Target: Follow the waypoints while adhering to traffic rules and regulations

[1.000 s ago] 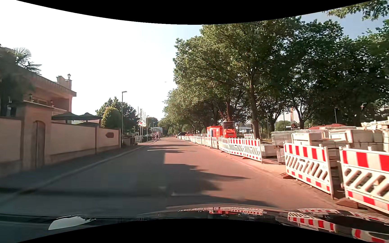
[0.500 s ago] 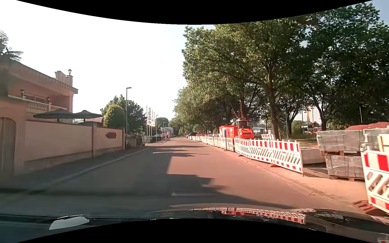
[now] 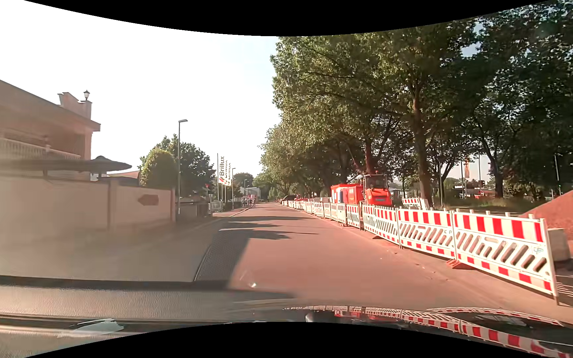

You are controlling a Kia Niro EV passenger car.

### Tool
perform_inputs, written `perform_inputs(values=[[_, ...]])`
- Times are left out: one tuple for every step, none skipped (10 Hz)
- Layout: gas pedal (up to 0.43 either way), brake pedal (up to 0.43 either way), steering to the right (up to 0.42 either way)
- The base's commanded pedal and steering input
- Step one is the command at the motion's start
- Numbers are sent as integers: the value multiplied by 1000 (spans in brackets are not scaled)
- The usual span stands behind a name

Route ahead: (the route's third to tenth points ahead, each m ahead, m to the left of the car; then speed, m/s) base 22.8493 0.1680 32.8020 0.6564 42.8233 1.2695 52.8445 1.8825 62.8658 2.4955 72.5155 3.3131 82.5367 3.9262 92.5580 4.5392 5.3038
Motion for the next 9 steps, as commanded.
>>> perform_inputs(values=[[130,0,-3],[130,0,-2],[130,0,-1],[130,0,-1],[130,0,-1],[130,0,-1],[130,0,-2],[130,0,-2],[130,0,-2]])
